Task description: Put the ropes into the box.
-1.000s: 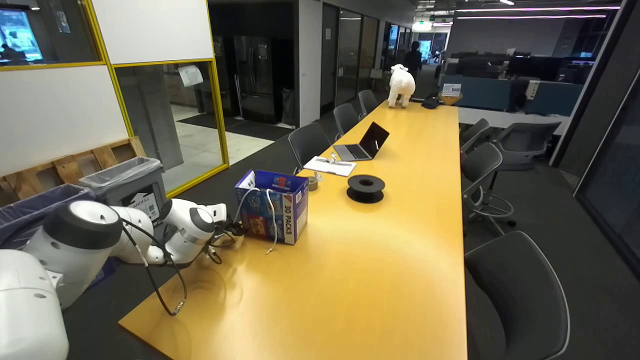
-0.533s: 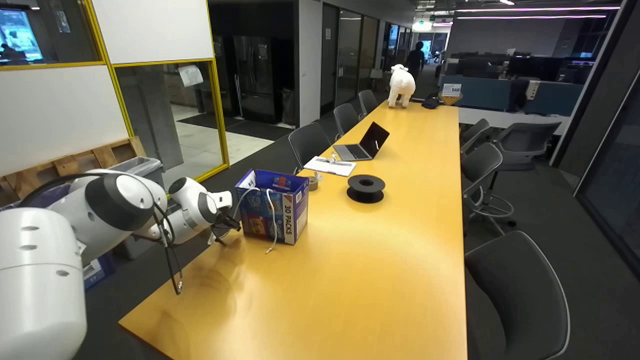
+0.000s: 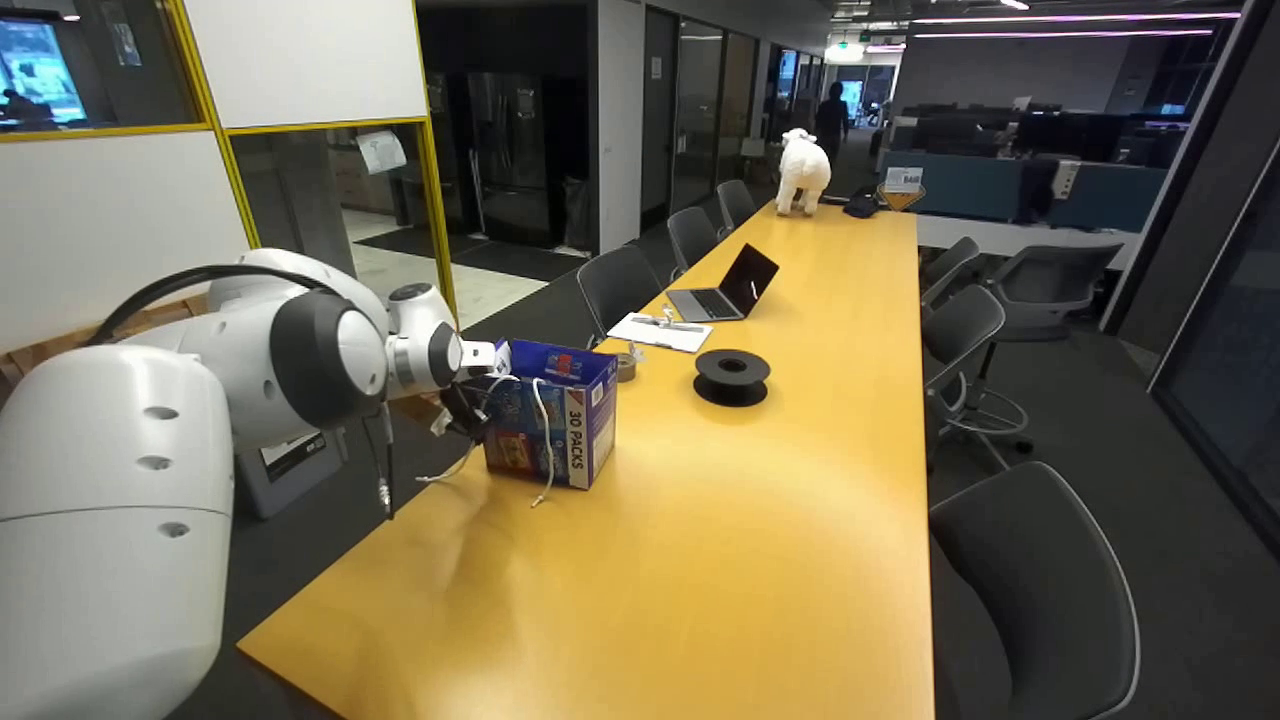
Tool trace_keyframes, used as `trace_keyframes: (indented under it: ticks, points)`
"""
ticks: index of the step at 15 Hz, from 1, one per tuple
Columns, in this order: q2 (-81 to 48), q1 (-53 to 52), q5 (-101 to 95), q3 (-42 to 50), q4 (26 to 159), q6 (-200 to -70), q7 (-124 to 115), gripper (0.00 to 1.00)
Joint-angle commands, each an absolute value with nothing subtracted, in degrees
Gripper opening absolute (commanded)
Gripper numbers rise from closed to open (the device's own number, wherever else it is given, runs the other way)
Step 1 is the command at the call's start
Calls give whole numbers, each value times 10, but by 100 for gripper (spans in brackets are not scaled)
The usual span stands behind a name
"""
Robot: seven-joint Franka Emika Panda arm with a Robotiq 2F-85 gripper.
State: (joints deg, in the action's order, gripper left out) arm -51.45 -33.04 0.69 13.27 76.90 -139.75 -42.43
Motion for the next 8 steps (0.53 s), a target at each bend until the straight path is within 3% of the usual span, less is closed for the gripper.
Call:
trace_keyframes:
  ticks: [1,8]
  points:
    - [-493,-257,11,69,731,-1321,-411,10]
    - [-487,-212,-9,63,692,-1347,-458,8]
